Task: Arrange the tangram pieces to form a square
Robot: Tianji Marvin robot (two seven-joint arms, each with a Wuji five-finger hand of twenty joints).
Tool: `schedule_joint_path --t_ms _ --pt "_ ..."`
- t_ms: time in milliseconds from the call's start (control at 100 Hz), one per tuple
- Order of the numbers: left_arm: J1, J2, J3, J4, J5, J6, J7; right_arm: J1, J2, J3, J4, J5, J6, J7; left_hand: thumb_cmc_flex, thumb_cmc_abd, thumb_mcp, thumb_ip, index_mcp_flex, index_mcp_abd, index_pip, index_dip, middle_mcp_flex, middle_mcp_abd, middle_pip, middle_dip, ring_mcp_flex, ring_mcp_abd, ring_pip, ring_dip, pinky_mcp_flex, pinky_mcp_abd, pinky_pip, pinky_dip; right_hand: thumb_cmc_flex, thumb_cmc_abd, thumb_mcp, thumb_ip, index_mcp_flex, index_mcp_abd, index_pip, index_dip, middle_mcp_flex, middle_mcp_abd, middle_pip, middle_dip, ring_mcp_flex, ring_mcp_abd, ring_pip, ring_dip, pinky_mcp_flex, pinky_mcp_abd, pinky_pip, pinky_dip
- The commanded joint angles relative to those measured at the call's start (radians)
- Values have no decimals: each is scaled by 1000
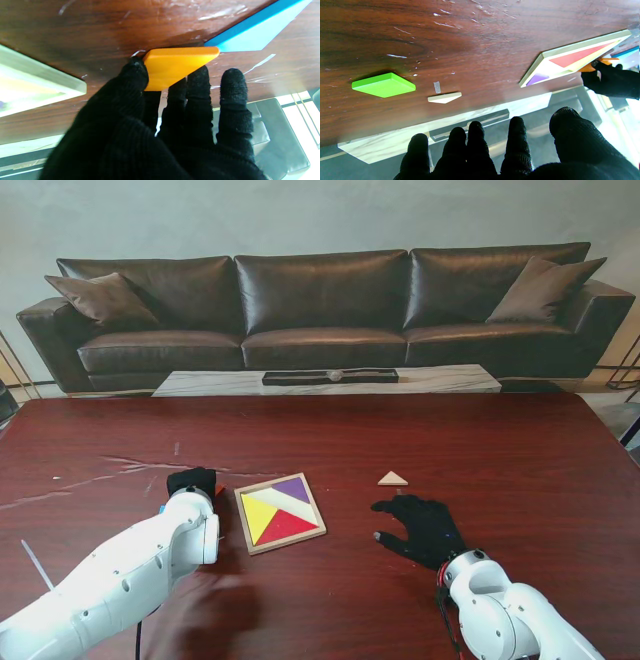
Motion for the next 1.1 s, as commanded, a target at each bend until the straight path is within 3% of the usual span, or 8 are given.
schedule_joint_path --t_ms 0,170,470,540,600,700,800,1090 --pt "41 2 16 34 -16 -12 -28 -7 2 -2 -2 -3 -5 2 85 -121 24 17 71 -249 465 86 69 -6 -22 -7 26 -118 121 -10 14 1 22 32 12 21 -18 20 -34 -33 -7 15 -18 -6 -15 -7 -22 -14 -13 4 -11 3 -22 19" --pt "47 -3 12 47 -19 -19 -8 -9 2 0 -2 -3 -5 4 65 -158 100 9 63 -285 502 122 356 -105 -175 292 66 -120 127 -38 32 17 13 50 14 22 -18 21 -35 -35 -6 17 -18 -5 -15 -7 -22 -14 -13 4 -11 2 -25 21" --pt "62 -15 -4 63 -40 -31 27 -8 3 -1 2 0 -8 6 62 -144 133 15 3 -233 444 181 303 -90 -97 328 68 -102 38 131 29 60 -4 65 13 22 -21 21 -36 -38 -8 16 -18 -4 -16 -7 -22 -13 -15 4 -11 3 -31 25" --pt "67 -18 -12 61 -47 -28 32 -7 3 -2 3 1 -8 6 40 -156 151 11 19 -218 414 149 298 -99 -67 331 84 -106 0 117 59 93 -35 40 15 23 -20 21 -36 -39 -9 16 -18 -5 -17 -7 -22 -14 -15 4 -11 2 -32 26" --pt "74 -24 -23 62 -59 -23 44 -6 3 -2 4 1 -9 6 24 -170 187 1 29 -229 437 149 282 -97 -26 338 133 -55 -102 64 139 113 -29 1 15 24 -21 21 -36 -39 -10 16 -18 -5 -18 -7 -23 -13 -16 3 -11 3 -33 27" --pt "81 -25 -31 62 -60 -28 51 -5 3 -3 5 2 -9 5 39 -188 214 0 57 -251 473 134 248 -95 27 313 233 3 -241 -38 311 31 39 -80 17 26 -22 21 -36 -38 -11 16 -19 -6 -18 -7 -22 -14 -16 4 -10 4 -34 29" --pt "89 -25 -38 66 -50 -44 68 -4 3 -4 6 2 -7 6 51 -190 224 -1 86 -248 472 99 223 -93 61 296 231 8 -246 5 414 -116 68 -108 17 25 -24 21 -36 -38 -13 16 -19 -5 -20 -8 -23 -15 -16 4 -10 3 -35 30" --pt "113 -28 -89 67 -17 -107 141 -4 3 -7 6 2 -3 12 -25 -287 409 -40 192 -304 465 61 297 -149 60 252 291 2 -196 -22 488 -214 115 -89 22 26 -27 22 -36 -39 -16 15 -19 -4 -24 -10 -25 -13 -17 4 -10 0 -39 34"
